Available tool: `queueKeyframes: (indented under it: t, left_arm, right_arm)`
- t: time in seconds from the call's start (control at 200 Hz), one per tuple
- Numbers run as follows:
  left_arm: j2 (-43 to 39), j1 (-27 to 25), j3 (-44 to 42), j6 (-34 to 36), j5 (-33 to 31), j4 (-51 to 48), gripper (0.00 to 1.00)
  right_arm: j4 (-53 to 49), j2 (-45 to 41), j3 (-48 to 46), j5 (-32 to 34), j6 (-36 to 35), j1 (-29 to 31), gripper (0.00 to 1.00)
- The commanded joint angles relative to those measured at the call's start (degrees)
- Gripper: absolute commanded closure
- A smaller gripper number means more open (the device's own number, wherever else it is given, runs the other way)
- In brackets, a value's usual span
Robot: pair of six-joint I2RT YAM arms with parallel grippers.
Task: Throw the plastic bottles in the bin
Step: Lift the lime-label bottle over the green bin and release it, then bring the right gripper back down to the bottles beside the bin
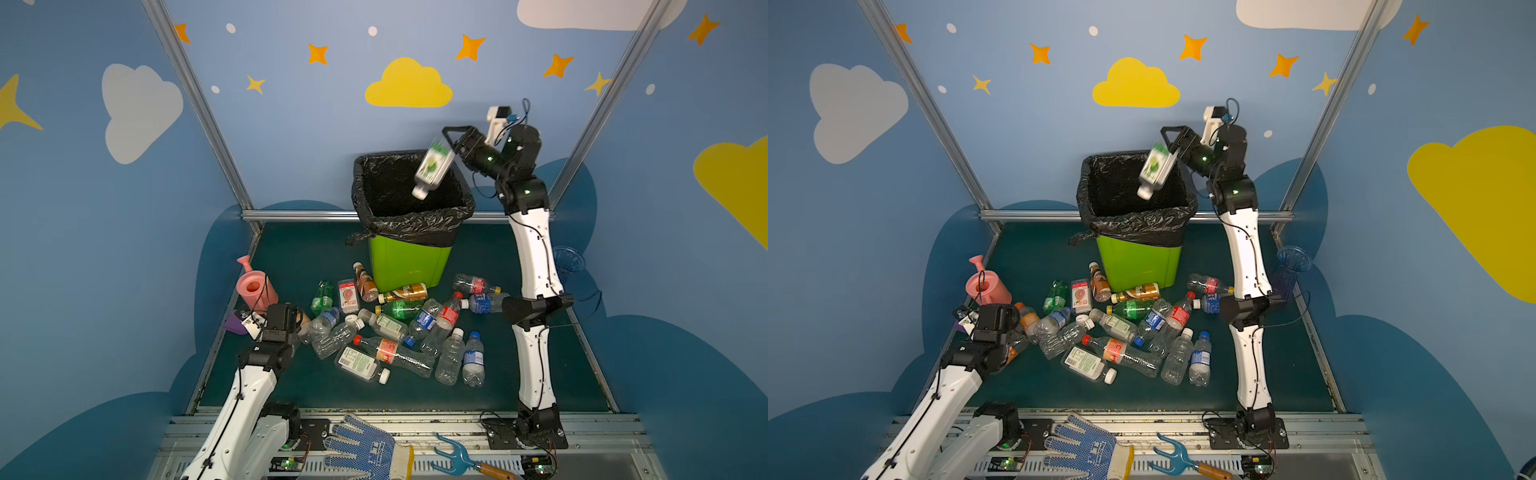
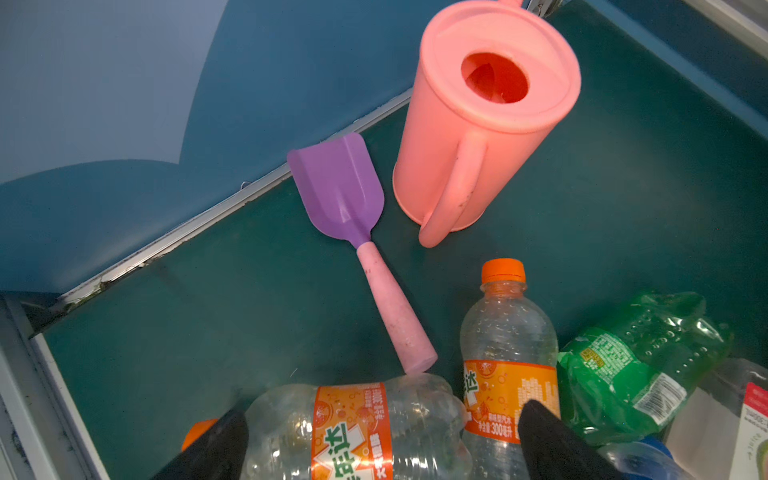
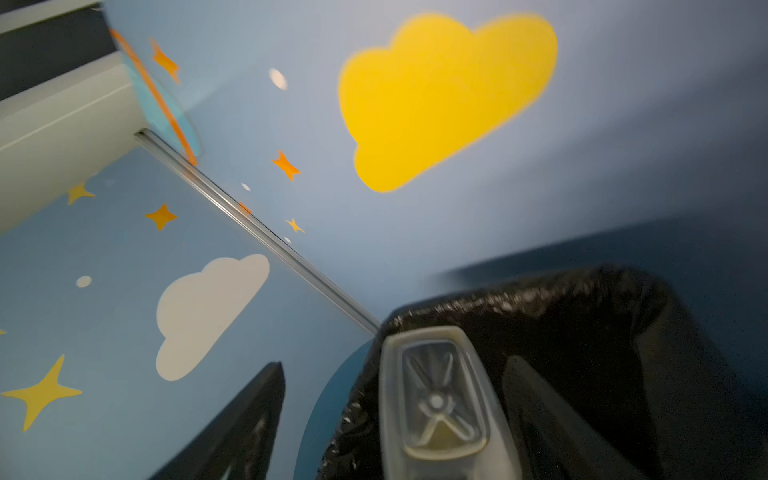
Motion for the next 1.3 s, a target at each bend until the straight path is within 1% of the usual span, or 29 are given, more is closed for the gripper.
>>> queueKeyframes:
  t: [0.0,0.06,0.065,0.07,0.1,0.13,0.195,0.275,0.33,0.395,0.481,0.616,0.706,0.821,0.931,1.051,1.141,1.226,1.296]
  left_arm:
    - [-1.5,0.3,1.5,-0.5,-0.9,-3.6,0.00]
    - [-1.9,0.3,1.5,-1.1,-1.2,-4.4,0.00]
    - [-1.9,0.3,1.5,-1.1,-1.3,-4.6,0.00]
    - [-1.9,0.3,1.5,-1.2,-1.2,-4.6,0.00]
    - [-1.9,0.3,1.6,-1.5,-1.2,-5.1,0.00]
    - [-1.9,0.3,1.7,-1.7,-1.3,-5.6,0.00]
    - [-1.5,0.3,1.9,-1.9,-1.3,-6.6,0.00]
    - [-0.7,0.3,2.5,-1.9,-1.5,-7.9,0.00]
    - [-0.1,0.3,2.9,-2.5,-1.9,-9.1,0.00]
    - [0.5,0.3,3.2,-2.7,-2.2,-9.9,0.00]
    - [1.2,0.5,3.2,-2.0,-2.4,-9.6,0.00]
    - [2.9,1.4,3.6,-0.6,0.2,-9.0,0.00]
    - [4.6,1.8,4.1,-0.3,2.2,-9.2,0.00]
    - [7.1,2.3,3.9,-2.8,5.3,-9.1,0.00]
    - [8.4,2.3,3.0,-4.0,8.1,-7.5,0.00]
    - [8.3,2.3,3.0,-4.1,7.6,-7.9,0.00]
    - [7.9,2.4,2.7,-3.8,7.4,-7.4,0.00]
    - [8.2,2.4,2.6,-3.7,7.8,-6.7,0.00]
    - [8.5,2.4,2.8,-3.7,7.8,-6.9,0.00]
  right_arm:
    - [6.3,-17.0,-10.9,0.7,-4.2,-1.7,0.12]
    - [20.0,-27.4,-30.1,3.0,-3.8,-1.6,0.10]
    - [20.0,-27.4,-30.1,3.0,-3.8,-1.6,0.10]
    - [21.2,-28.8,-32.7,3.5,-3.7,-1.5,0.10]
    - [24.7,-32.2,-37.9,4.6,-3.8,-1.6,0.09]
    - [24.8,-34.4,-40.0,5.1,-4.2,-1.8,0.08]
    - [21.9,-36.8,-40.8,4.9,-5.8,-2.1,0.08]
    - [21.4,-39.6,-44.3,3.5,-6.2,-2.9,0.08]
    - [23.0,-42.9,-50.5,3.7,-5.8,-3.9,0.08]
    - [26.7,-47.2,-60.2,4.5,-4.6,-5.5,0.08]
    - [29.9,-51.6,-71.9,4.4,-1.5,-8.2,0.08]
    - [30.3,-55.4,-85.7,1.4,2.1,-12.7,0.08]
    - [29.3,-57.8,-93.8,0.7,2.4,-15.2,0.08]
    - [28.2,-60.5,-102.8,-0.1,2.8,-18.1,0.08]
    - [26.4,-63.2,-109.2,-0.7,2.1,-21.4,0.08]
    - [22.7,-66.2,-114.3,-0.8,-0.4,-24.6,0.08]
    - [21.4,-67.7,-118.3,-2.0,-1.3,-26.6,0.08]
    - [18.9,-68.3,-120.5,-2.1,-3.0,-27.5,0.08]
    - [16.2,-68.4,-121.8,-0.8,-5.7,-27.7,0.08]
